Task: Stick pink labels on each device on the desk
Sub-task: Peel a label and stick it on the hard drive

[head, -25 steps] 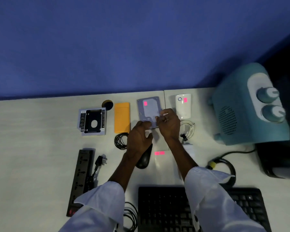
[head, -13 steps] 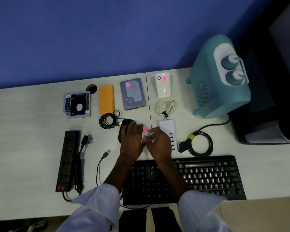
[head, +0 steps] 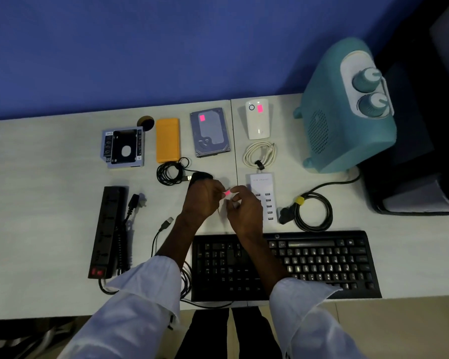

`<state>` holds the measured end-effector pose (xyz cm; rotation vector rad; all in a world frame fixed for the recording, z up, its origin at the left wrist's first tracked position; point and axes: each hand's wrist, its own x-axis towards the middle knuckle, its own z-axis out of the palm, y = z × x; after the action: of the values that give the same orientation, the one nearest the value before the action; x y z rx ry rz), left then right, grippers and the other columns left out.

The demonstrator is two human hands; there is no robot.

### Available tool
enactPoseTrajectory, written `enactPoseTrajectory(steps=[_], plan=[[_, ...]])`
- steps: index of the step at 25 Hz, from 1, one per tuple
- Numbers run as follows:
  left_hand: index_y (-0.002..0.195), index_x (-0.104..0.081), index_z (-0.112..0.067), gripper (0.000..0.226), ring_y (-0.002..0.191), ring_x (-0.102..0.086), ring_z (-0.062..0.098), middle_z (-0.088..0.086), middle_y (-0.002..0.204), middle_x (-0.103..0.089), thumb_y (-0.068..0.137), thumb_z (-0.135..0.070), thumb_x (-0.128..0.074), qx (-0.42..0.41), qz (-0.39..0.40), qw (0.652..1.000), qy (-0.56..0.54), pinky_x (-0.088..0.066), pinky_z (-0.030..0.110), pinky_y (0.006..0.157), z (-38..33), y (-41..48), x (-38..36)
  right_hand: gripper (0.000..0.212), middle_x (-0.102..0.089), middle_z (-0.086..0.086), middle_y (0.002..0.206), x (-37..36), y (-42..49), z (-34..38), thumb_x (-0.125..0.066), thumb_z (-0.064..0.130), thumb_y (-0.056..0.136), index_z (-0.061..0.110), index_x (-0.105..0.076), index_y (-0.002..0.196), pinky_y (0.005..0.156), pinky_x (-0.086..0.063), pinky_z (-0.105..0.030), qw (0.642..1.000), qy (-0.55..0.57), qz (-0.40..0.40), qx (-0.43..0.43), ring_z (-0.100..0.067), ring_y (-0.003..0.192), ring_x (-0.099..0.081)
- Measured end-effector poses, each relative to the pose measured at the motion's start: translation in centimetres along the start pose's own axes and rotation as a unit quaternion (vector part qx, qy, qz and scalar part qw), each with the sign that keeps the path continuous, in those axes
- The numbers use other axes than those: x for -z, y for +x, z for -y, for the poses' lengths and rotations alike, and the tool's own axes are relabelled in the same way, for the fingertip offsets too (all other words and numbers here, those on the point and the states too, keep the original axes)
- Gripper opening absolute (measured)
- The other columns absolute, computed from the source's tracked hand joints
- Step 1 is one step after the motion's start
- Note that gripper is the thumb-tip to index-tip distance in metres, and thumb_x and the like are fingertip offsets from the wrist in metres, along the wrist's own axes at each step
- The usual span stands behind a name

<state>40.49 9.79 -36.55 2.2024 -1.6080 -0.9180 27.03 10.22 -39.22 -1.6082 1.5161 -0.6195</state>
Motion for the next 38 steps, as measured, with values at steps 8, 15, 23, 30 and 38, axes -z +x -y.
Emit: enactPoseTrajectory(steps=[8, 15, 23, 30, 38], plan=[[0.091, -0.077, -0.01, 0.009, 0.079, -0.064, 0.012, 0.005, 0.09, -0.075, 0.084, -0.01, -0.07, -0.007, -0.014, 0.997, -0.081, -0.037, 0.005, 0.066, 0.6, 0.3, 0.6, 0.016, -0.072, 0.008, 0.095, -0.2, 0.8, -0.2, -0.079, 0.022, 0.079, 0.02, -0.072, 0.094, 0.081, -0.055, -0.028, 0.999, 0.048, -0.012, -0.011, -0.008, 0.085, -0.067], [0.089, -0.078, -0.014, 0.009, 0.076, -0.061, 0.009, 0.003, 0.088, -0.075, 0.085, -0.012, -0.07, -0.014, -0.006, 0.997, -0.075, -0.043, 0.015, 0.068, 0.5, 0.4, 0.7, 0.011, -0.074, 0.009, 0.088, 0.4, 1.3, -0.4, -0.068, 0.03, 0.085, 0.024, -0.076, 0.089, 0.074, -0.057, -0.037, 0.995, 0.092, -0.016, 0.022, -0.008, 0.076, -0.067], [0.084, -0.078, -0.014, 0.006, 0.078, -0.068, 0.011, 0.0, 0.083, -0.075, 0.081, -0.01, -0.073, -0.032, -0.022, 0.993, -0.111, -0.054, 0.027, 0.076, 0.7, 0.5, 0.8, 0.008, -0.072, 0.01, 0.087, 0.4, 1.6, -0.6, -0.075, 0.023, 0.084, 0.025, -0.076, 0.091, 0.071, -0.058, -0.039, 0.993, 0.114, 0.004, 0.034, -0.009, 0.077, -0.067], [0.085, -0.074, -0.009, 0.005, 0.058, -0.061, -0.008, 0.002, 0.082, -0.074, 0.081, -0.007, -0.073, -0.017, -0.036, 0.99, -0.138, -0.046, 0.009, 0.054, 1.1, 0.5, 0.3, 0.011, -0.073, 0.002, 0.09, 0.2, 2.0, -1.1, -0.068, 0.018, 0.087, 0.018, -0.075, 0.095, 0.077, -0.058, -0.035, 0.996, 0.074, 0.012, 0.047, -0.009, 0.081, -0.066], [0.085, -0.07, -0.011, 0.011, 0.062, -0.062, -0.007, 0.0, 0.085, -0.073, 0.081, -0.002, -0.072, -0.026, -0.031, 0.986, -0.162, -0.047, 0.012, 0.056, 1.7, 0.4, 0.1, 0.017, -0.075, 0.001, 0.094, -0.1, 1.9, -1.1, -0.064, 0.006, 0.089, 0.016, -0.076, 0.096, 0.082, -0.057, -0.037, 0.996, 0.085, 0.008, 0.033, -0.012, 0.089, -0.068]])
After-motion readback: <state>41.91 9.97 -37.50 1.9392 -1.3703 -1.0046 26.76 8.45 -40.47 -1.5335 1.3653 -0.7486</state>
